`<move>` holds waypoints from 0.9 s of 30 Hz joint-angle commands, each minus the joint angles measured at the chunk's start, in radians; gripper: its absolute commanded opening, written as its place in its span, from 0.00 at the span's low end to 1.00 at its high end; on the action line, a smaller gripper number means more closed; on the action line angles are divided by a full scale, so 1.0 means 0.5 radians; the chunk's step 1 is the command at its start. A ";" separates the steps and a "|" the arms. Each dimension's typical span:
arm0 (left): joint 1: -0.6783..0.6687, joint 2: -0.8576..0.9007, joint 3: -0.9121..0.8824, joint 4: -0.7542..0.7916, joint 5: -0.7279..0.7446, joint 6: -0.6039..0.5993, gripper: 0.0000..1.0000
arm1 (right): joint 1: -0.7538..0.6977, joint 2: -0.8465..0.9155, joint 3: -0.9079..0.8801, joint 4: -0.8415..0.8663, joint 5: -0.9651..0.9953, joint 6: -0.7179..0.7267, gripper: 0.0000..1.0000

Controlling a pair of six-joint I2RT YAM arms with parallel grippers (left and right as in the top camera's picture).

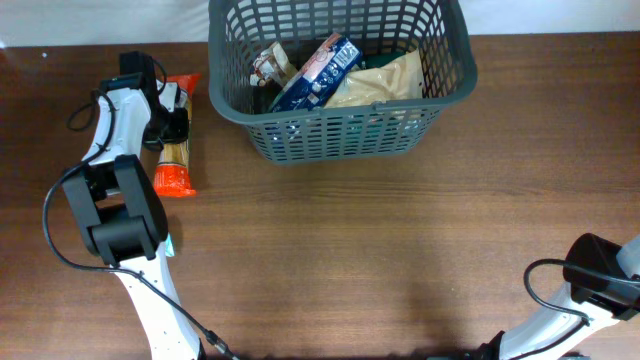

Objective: Pack container
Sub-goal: 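Grasp the pasta packet with the left gripper and lift, then carry the pasta packet right over the basket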

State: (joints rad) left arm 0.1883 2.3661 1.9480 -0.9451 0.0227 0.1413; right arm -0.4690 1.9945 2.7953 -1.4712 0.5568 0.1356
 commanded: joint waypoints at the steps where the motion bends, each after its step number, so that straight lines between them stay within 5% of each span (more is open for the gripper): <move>1: -0.005 0.141 -0.047 0.005 0.028 -0.075 0.01 | -0.005 -0.012 -0.008 0.001 0.015 0.024 0.99; 7: -0.005 0.111 0.181 -0.142 0.023 -0.082 0.02 | -0.005 -0.012 -0.008 0.002 0.015 0.024 0.99; 21: -0.047 -0.267 1.454 -0.668 -0.141 -0.250 0.02 | -0.005 -0.012 -0.008 0.002 0.015 0.024 0.99; 27: -0.279 -0.459 1.728 -0.813 -0.128 0.056 0.02 | -0.005 -0.012 -0.008 0.001 0.015 0.024 0.99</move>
State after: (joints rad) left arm 0.1272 2.2494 2.7449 -1.3479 -0.0528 0.0723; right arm -0.4690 1.9945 2.7953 -1.4708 0.5568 0.1352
